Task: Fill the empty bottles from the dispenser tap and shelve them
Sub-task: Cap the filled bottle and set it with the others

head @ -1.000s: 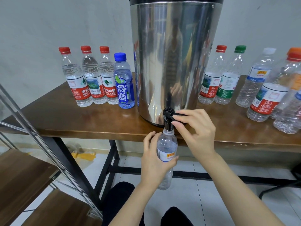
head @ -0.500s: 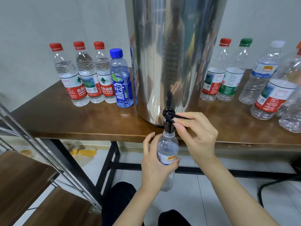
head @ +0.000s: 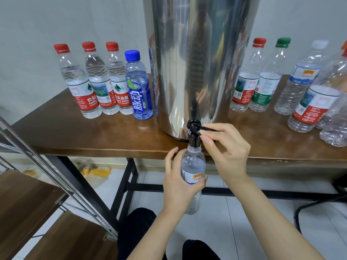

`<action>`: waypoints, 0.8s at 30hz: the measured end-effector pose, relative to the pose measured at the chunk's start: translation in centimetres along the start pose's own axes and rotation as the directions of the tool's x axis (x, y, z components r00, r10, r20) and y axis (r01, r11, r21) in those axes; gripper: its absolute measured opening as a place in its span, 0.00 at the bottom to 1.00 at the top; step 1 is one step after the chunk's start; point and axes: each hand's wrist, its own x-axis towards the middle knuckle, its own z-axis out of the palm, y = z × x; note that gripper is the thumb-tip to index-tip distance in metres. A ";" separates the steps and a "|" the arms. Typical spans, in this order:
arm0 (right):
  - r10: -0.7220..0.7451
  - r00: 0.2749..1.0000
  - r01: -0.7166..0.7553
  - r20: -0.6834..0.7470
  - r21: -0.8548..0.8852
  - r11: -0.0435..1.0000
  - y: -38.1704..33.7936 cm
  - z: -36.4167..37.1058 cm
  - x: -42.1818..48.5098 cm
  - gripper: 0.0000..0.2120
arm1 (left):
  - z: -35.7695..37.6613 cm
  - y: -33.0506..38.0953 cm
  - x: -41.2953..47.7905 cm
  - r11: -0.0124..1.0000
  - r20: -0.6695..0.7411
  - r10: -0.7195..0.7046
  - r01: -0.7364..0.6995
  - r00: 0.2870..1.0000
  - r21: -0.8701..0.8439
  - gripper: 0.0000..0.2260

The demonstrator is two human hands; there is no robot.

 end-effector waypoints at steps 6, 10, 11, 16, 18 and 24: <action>0.003 1.000 -0.003 0.012 0.008 1.000 0.1 -0.1 0.1 0.09 | 0.0 0.0 -0.1 1.000 0.010 -0.016 0.016 1.000 -0.003 0.37; 0.009 1.000 -0.009 0.012 0.006 1.000 0.0 -0.1 0.0 0.09 | 0.0 0.2 -0.1 1.000 0.009 -0.017 0.017 1.000 -0.012 0.37; 0.012 1.000 -0.013 0.011 0.006 1.000 0.0 -0.1 0.0 0.09 | 0.0 0.2 0.0 1.000 0.009 -0.019 0.019 1.000 -0.012 0.37; 0.023 1.000 -0.023 0.013 0.010 1.000 -0.2 -0.1 0.0 0.08 | 0.0 0.3 0.0 1.000 0.011 -0.018 0.018 1.000 -0.006 0.38; 0.027 0.999 -0.027 0.017 0.014 1.000 -0.3 -0.2 0.1 0.08 | 0.0 0.3 0.0 1.000 0.011 -0.017 0.017 1.000 -0.003 0.38; 0.046 0.999 -0.046 0.015 0.018 0.999 -0.4 -0.2 0.0 0.08 | 0.0 0.3 0.0 1.000 0.015 -0.017 0.017 1.000 -0.001 0.38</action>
